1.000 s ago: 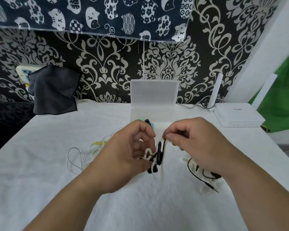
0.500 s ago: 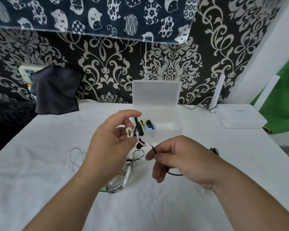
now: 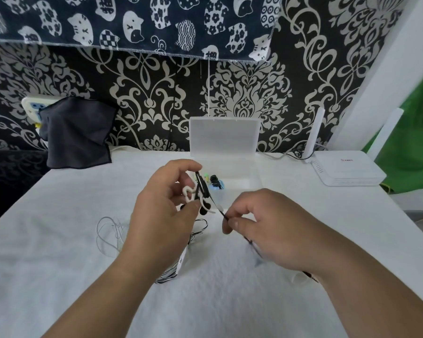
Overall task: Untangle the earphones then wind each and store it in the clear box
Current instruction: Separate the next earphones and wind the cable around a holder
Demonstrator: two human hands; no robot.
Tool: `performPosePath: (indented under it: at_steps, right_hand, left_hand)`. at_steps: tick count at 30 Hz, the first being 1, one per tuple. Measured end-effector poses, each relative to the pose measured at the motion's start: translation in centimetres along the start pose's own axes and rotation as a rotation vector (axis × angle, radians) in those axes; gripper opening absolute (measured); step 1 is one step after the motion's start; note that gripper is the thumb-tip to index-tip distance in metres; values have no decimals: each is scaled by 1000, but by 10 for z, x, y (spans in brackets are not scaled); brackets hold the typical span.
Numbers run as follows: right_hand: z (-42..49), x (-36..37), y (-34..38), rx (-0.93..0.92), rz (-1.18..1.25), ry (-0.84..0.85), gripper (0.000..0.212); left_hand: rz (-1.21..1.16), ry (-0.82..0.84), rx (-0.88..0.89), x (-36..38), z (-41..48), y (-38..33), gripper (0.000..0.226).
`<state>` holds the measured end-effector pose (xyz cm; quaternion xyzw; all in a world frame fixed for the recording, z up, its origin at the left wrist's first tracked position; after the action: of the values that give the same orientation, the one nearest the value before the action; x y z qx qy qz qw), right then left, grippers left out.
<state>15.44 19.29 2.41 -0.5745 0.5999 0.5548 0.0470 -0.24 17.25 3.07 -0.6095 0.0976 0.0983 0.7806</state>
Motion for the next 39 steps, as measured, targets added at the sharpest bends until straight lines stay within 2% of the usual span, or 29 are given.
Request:
performPosePath:
  at_steps: [3,8,12,17,21,24,28,33,39]
  right_hand:
    - [-3,-1,12,-79,23,4,25]
    - [-1,6,10,-79,176,83,17]
    - [-4,3,14,-126,174,93,19]
    - [-8,-14,12,-125,264,-31,24]
    - [-7,-28,7,-71,72,-211,22]
    - [-9,-34,11,-112,-27,-319,20]
    - [-10,-39,9,-162,-12,-377,19]
    - [0,-32,-4,-102,138,-276,17]
    - [9,-14,-21,-40,538,-75,24]
  left_hand:
    - [88,-43,37,-2,-2,-9,62]
    - [246,-93,53,-6,-5,-18,62]
    - [295,-83,58,-7,-6,-19,62]
    - [419,60,50,7,-4,-21,62]
    - [456,210,18,21,-4,-16,65]
    - [364,282,9,28,-5,-14,64]
    - [178,352,-23,30,-5,-10,66]
    - [117,445,-9,32,-5,-11,62]
    - [104,540,19,42,-11,-14,61]
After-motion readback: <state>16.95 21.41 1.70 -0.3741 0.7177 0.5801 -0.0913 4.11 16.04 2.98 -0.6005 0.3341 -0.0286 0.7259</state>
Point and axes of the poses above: each hand's wrist, its own z-axis towards the middle knuckle, its own x-axis out of the palm, y = z × x, the point moved 9 cm from there along z, towards the middle knuckle, and after that the axes turned 14 degrees about y, right-handed, at the moved point
